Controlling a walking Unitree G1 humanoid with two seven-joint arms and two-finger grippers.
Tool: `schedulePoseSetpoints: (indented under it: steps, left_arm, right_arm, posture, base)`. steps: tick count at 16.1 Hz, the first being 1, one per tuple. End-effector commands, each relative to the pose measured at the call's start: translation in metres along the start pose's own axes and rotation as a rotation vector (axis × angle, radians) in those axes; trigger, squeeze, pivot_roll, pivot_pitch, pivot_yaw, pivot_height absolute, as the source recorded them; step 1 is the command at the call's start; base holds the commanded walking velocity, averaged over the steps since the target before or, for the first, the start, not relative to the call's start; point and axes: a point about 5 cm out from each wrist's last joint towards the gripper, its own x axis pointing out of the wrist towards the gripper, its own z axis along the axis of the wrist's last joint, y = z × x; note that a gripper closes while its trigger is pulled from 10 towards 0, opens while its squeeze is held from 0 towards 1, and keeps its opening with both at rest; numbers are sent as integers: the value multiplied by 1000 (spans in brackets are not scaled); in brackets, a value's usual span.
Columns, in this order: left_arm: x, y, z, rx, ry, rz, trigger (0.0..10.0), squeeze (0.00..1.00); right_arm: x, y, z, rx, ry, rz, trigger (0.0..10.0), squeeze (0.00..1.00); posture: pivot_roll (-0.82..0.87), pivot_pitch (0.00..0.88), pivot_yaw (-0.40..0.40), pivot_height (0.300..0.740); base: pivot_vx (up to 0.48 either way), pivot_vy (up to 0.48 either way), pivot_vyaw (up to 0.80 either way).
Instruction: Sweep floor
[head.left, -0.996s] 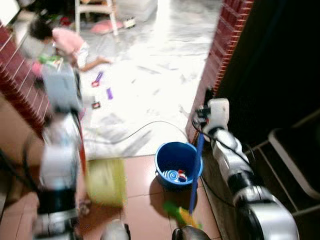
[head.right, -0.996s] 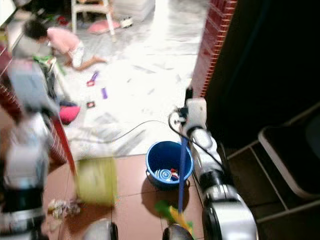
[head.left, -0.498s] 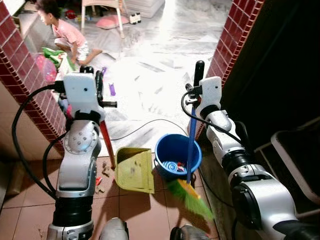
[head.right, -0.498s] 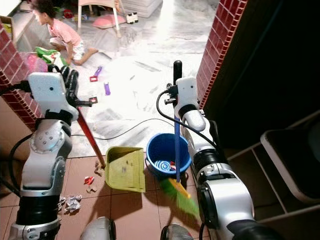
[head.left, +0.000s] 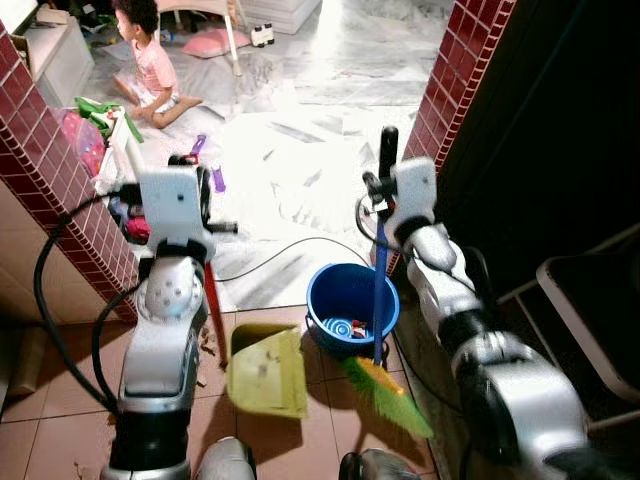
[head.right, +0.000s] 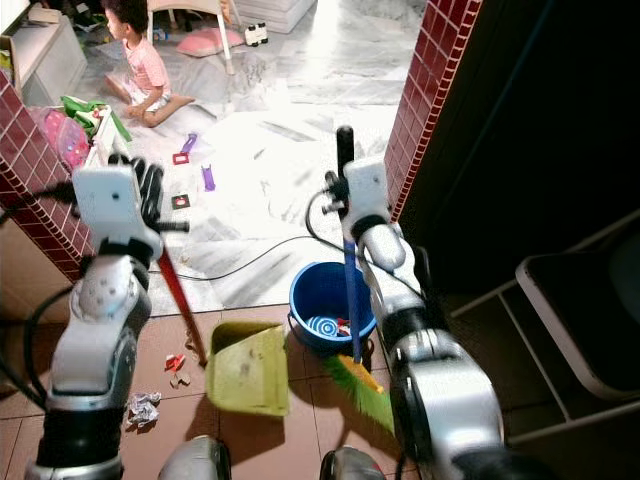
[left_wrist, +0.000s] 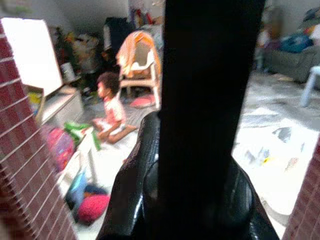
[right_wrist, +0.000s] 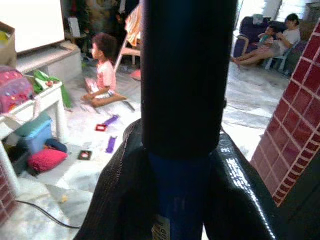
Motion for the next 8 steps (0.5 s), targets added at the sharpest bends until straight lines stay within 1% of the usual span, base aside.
schedulePoseSetpoints:
  steps: [1,2,3,4,5,7,8]
  left_arm:
    - [-1,1,12,9,-61,16,10000,0]
    - [-5,1,2,12,-25,44,10000,0]
    - [-7,0,-3,2,5,58,10000,0]
    - [-8,-1,-5,-5,13,49,10000,0]
    - [-10,-4,-7,-12,16,32,10000,0]
    - [-11,-9,-11,3,17,0,10000,0]
    - [-11,-11,-11,2,16,-7,10000,0]
  right_arm:
    - [-1,-2,3,45,-27,-17,10000,0]
    - [-20,-2,-12,101,-3,-43,10000,0]
    - [-31,0,-18,137,9,-59,10000,0]
    - [-35,0,-20,149,13,-63,10000,0]
    - [-42,1,-23,162,22,-78,10000,0]
    - [-56,3,-32,190,59,-110,10000,0]
    - [-57,3,-33,197,67,-115,10000,0]
  posture:
    - [24,59,-37,740]
    - [15,61,-38,740]
    - [12,61,-38,740]
    - [10,59,-38,740]
    - [4,57,-35,740]
    - [-6,54,-27,740]
    - [-6,54,-27,740]
  base:
    - [0,0,0]
    - [0,0,0]
    - [0,0,0]
    - [0,0,0]
    - [0,0,0]
    - [0,0,0]
    - [0,0,0]
